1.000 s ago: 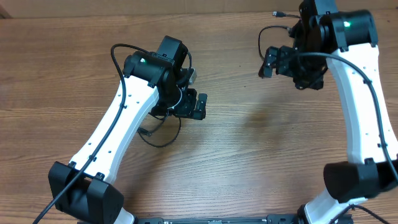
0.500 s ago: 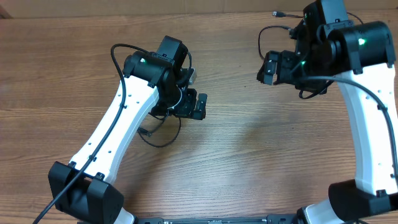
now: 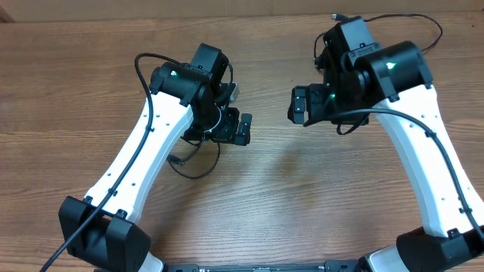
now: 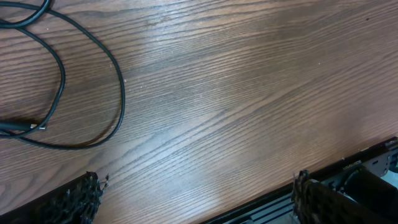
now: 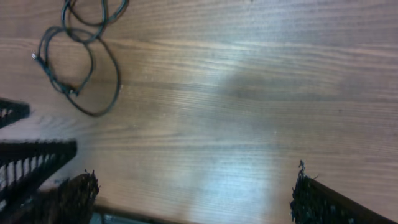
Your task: Untangle cables
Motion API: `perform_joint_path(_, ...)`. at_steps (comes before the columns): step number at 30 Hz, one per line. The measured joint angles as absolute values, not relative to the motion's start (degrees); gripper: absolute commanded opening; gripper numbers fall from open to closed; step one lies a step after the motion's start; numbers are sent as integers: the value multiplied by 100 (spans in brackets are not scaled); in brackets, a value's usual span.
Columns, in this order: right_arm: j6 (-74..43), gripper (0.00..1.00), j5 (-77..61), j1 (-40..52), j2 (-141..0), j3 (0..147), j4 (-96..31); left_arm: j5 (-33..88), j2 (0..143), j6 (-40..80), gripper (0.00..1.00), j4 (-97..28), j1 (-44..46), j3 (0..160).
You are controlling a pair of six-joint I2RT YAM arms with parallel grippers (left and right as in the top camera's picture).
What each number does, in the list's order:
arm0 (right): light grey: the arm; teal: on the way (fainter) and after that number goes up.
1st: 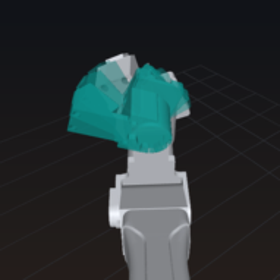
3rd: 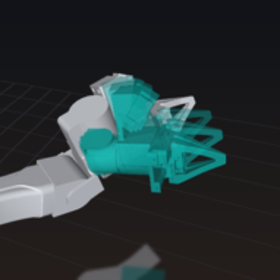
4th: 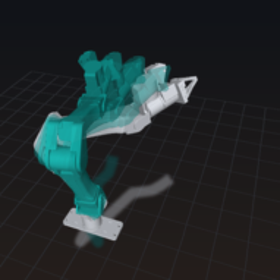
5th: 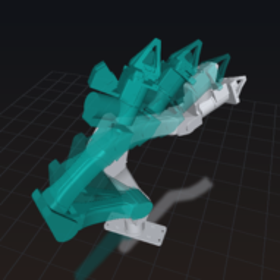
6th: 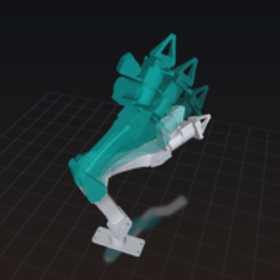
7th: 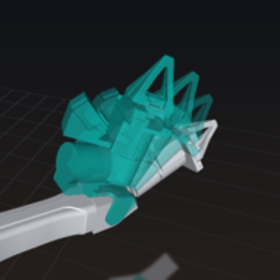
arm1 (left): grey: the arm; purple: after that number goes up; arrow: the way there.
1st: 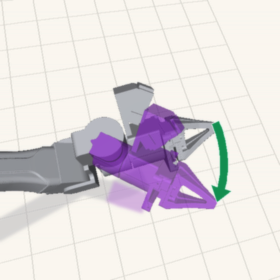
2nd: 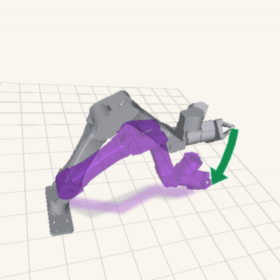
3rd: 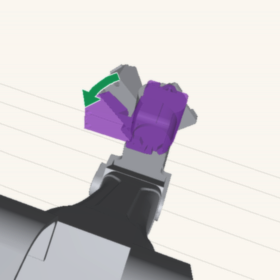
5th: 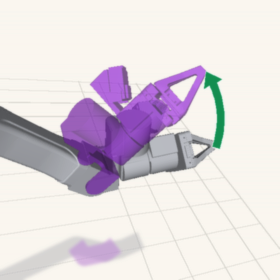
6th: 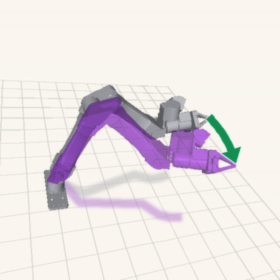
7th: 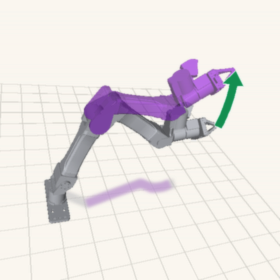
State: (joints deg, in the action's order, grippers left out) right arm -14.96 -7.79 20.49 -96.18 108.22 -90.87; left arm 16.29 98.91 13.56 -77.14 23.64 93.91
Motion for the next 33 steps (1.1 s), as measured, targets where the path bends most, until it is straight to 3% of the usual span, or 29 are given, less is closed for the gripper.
perform_joint_path(11,-1500,100,-281,1938,-9618,10167,-8471,1632,9891,1806,100,-7242,2364,9391)
perform_joint_path(21,-1907,100,-54,414,-9618,10167,-8302,1597,9891,2237,100,-7684,2364,9391)
perform_joint_path(33,-1962,100,-272,-123,-9618,10165,-8305,-139,9894,3489,100,-7706,2359,8573)
